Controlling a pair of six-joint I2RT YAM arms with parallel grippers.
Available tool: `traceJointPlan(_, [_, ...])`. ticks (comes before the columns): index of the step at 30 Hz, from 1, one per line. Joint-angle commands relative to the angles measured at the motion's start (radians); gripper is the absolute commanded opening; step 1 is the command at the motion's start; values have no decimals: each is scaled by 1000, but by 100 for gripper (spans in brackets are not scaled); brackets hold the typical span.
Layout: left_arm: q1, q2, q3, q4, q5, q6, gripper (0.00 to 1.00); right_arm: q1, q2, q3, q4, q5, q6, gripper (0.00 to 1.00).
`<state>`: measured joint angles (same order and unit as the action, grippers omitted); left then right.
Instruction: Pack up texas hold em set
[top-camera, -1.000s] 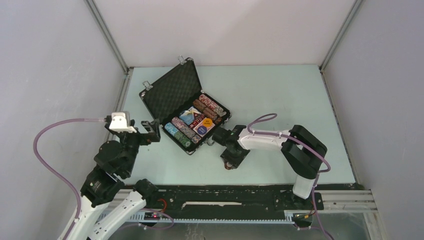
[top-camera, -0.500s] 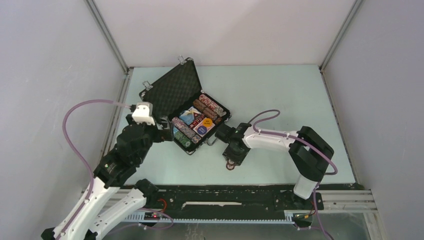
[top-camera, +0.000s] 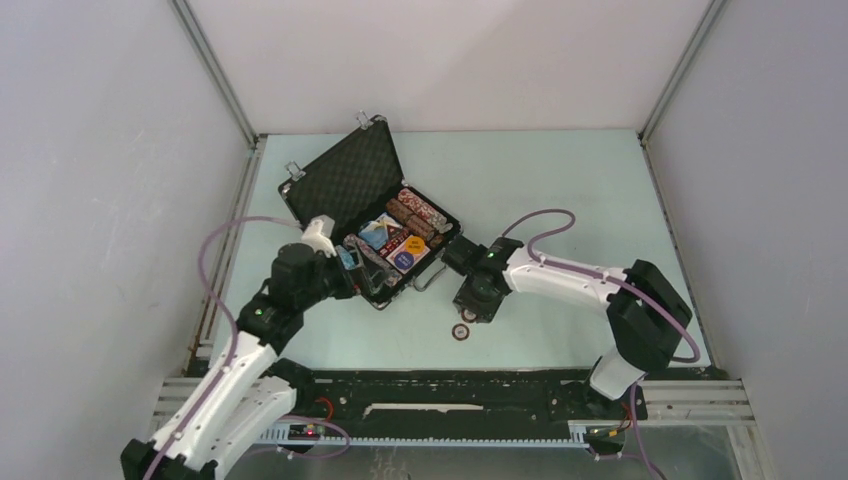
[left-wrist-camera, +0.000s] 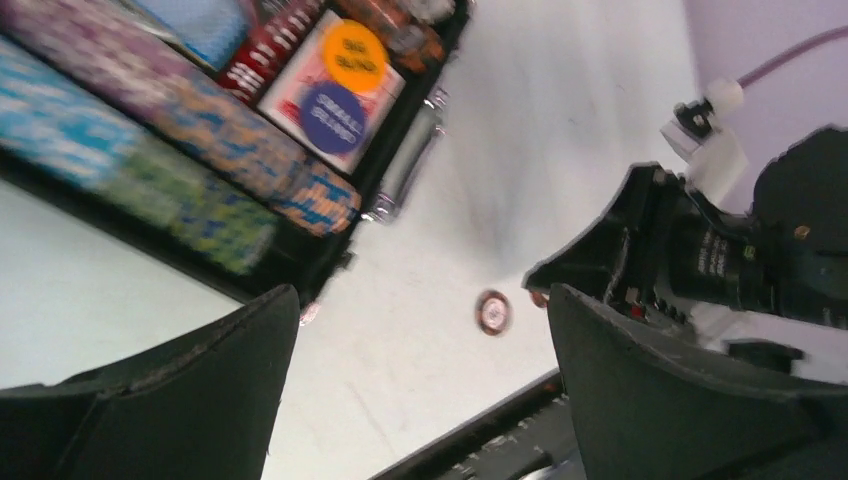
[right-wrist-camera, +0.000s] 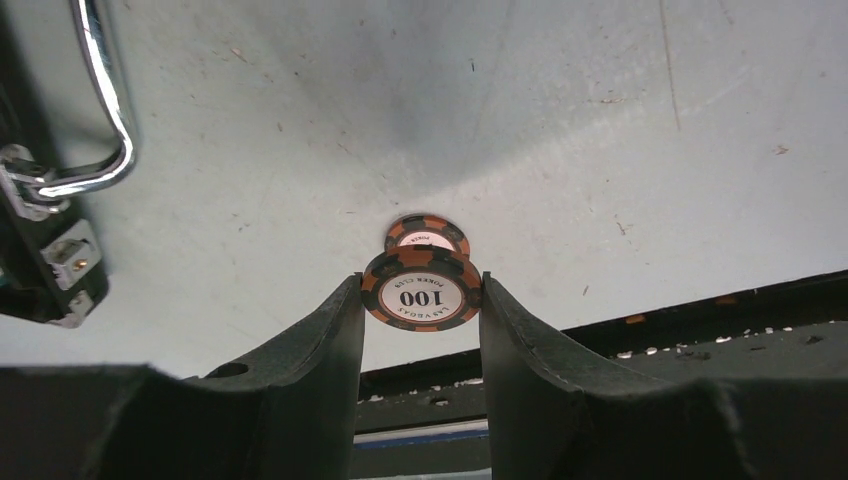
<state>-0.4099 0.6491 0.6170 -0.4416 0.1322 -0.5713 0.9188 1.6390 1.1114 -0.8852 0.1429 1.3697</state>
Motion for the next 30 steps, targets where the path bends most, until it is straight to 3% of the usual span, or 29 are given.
traceJointPlan(1, [39, 57, -153, 416, 442, -270, 100, -43, -69, 6, -33, -12, -23, 13])
traceJointPlan(5, [-6, 141, -237, 664, 471, -370, 94, -73, -82, 51, -63, -32, -40, 13])
traceJointPlan(14, [-235, 298, -347, 1008, 195, -408, 66, -104, -75, 124, -76, -88, -33, 14])
traceJointPlan(20, [-275, 492, -329, 1185, 205, -444, 53, -107, -70, 157, -76, -99, -11, 14])
traceJointPlan(30, [-360, 678, -371, 1452, 177, -535, 54, -132, -65, 199, -76, -106, 29, 13])
